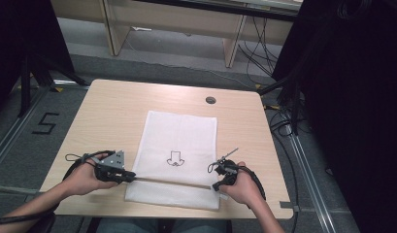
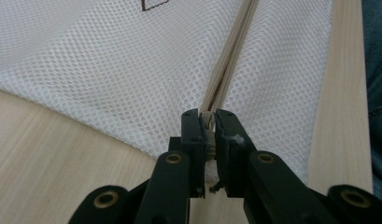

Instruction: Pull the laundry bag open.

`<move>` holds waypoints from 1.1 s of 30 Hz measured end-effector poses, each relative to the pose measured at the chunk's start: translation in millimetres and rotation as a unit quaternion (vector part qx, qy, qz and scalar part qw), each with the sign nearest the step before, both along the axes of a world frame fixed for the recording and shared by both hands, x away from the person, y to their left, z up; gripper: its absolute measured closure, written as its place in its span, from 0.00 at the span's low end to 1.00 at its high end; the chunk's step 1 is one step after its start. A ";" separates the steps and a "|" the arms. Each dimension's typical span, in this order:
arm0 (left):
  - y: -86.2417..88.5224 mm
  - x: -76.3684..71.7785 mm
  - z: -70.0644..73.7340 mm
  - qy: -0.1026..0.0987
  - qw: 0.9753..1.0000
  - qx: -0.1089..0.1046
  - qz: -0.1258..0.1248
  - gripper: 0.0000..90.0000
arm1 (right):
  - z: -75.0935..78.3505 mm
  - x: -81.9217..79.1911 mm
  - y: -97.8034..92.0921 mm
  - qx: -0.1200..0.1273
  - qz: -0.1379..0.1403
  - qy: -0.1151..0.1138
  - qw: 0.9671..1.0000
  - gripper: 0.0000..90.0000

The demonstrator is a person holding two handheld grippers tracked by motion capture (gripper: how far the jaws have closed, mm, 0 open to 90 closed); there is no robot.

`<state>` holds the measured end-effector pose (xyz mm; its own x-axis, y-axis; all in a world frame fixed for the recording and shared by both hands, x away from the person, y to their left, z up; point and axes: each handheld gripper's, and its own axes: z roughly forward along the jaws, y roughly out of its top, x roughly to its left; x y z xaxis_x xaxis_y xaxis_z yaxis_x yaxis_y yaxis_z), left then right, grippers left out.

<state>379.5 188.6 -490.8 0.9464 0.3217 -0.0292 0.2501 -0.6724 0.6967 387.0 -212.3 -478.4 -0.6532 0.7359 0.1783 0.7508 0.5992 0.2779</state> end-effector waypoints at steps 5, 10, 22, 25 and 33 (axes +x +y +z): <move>0.2 -2.8 0.2 -0.002 1.000 0.004 0.000 0.91 | 1.5 -1.3 2.0 -0.013 -0.006 0.003 1.000 1.00; 6.0 -4.6 -0.9 0.005 1.000 -0.004 0.012 0.91 | 1.8 -0.7 0.8 -0.017 -0.002 -0.001 1.000 1.00; 19.6 -5.6 -3.6 0.008 1.000 0.010 0.019 0.91 | 1.0 1.2 -4.3 -0.021 -0.003 -0.014 1.000 1.00; 19.7 -5.6 -3.5 0.007 1.000 0.011 0.020 0.91 | 0.9 1.8 -5.9 -0.014 -0.002 -0.013 1.000 1.00; 21.3 -3.2 -3.2 0.016 0.999 -0.004 0.028 0.91 | 0.6 1.8 -6.6 -0.012 -0.001 -0.014 1.000 1.00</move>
<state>376.3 209.8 -494.0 0.9252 0.3742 -0.0628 0.3103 -0.6510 0.6928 388.8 -219.0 -477.9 -0.6559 0.7413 0.1424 0.7444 0.6038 0.2851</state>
